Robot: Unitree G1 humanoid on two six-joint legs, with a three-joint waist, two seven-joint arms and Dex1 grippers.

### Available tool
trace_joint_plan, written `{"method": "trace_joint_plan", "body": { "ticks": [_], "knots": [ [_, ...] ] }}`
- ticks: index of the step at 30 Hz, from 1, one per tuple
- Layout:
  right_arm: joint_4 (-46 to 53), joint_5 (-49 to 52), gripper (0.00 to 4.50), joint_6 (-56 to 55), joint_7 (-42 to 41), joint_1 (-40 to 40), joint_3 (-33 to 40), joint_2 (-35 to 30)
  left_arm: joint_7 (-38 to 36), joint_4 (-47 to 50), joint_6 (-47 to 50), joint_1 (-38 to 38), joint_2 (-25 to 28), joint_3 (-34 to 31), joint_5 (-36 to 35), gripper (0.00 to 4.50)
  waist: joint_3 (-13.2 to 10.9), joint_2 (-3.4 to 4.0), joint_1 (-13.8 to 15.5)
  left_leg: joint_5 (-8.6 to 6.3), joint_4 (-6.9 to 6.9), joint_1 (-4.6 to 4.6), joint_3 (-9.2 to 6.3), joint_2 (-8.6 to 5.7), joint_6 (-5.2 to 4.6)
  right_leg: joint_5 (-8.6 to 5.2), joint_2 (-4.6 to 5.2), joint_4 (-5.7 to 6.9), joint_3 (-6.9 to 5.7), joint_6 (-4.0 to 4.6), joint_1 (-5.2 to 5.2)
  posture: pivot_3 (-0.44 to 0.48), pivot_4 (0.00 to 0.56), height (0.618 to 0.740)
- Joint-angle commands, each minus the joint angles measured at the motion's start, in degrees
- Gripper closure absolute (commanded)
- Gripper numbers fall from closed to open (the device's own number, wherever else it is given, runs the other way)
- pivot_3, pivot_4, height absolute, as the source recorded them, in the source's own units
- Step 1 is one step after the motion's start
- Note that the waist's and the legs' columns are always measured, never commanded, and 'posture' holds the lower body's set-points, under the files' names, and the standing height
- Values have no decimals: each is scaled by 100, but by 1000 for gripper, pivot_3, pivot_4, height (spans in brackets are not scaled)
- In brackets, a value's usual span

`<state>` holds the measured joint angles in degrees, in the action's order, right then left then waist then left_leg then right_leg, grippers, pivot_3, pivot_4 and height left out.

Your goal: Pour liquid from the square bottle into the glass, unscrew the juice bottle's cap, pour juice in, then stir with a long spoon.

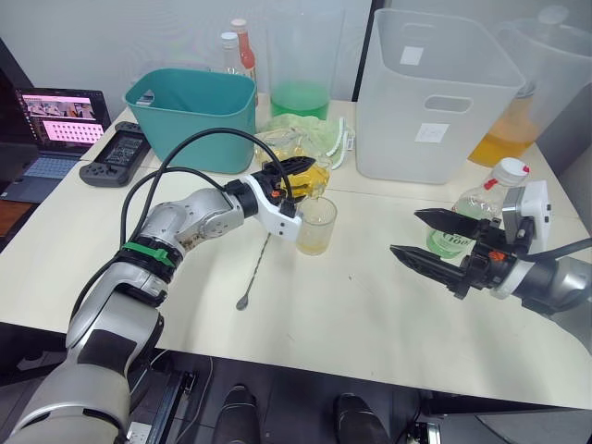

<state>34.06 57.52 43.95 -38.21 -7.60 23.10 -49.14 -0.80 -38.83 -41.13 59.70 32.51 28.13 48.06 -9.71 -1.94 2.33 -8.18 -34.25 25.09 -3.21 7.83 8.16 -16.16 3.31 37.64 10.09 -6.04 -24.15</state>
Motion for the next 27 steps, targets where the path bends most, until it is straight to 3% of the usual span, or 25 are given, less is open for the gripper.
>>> {"method": "trace_joint_plan", "body": {
  "ticks": [1,8,16,20,24,27],
  "knots": [
    [49,35,25,-140,-18,-43,134,14,133,384,43,192,66,-300,-171,1707,0,0,1,0,0,0,0,0,0,0,0,0,0,0,0,0,150,733],
    [40,53,25,-99,-21,-67,95,0,26,426,84,165,24,-361,-327,1707,0,0,1,0,0,0,0,0,0,0,0,0,0,0,0,0,150,733],
    [-71,37,25,-29,-105,-279,-55,-91,-1313,939,465,-164,-359,-884,-2099,1707,0,0,-6,0,-1,0,0,0,-1,0,0,5,0,0,0,0,150,733],
    [-132,57,25,36,-91,-477,-166,-123,-1616,1258,729,-274,-372,-1052,-2350,1707,0,0,-21,2,-3,-1,0,0,-3,0,0,9,0,0,-1,0,150,733],
    [-261,82,25,105,-129,-774,-330,-173,-2041,1368,1396,-423,-396,-1417,-2973,1707,1,2,-49,2,-6,-3,0,0,-5,0,-1,13,0,0,1,0,150,733],
    [-386,55,25,75,-251,-897,-409,-163,-2349,1636,2681,-493,-650,-2096,-4041,1707,1,2,-60,3,-6,-8,-1,0,-6,0,-1,20,0,0,3,0,150,733]
  ]
}}
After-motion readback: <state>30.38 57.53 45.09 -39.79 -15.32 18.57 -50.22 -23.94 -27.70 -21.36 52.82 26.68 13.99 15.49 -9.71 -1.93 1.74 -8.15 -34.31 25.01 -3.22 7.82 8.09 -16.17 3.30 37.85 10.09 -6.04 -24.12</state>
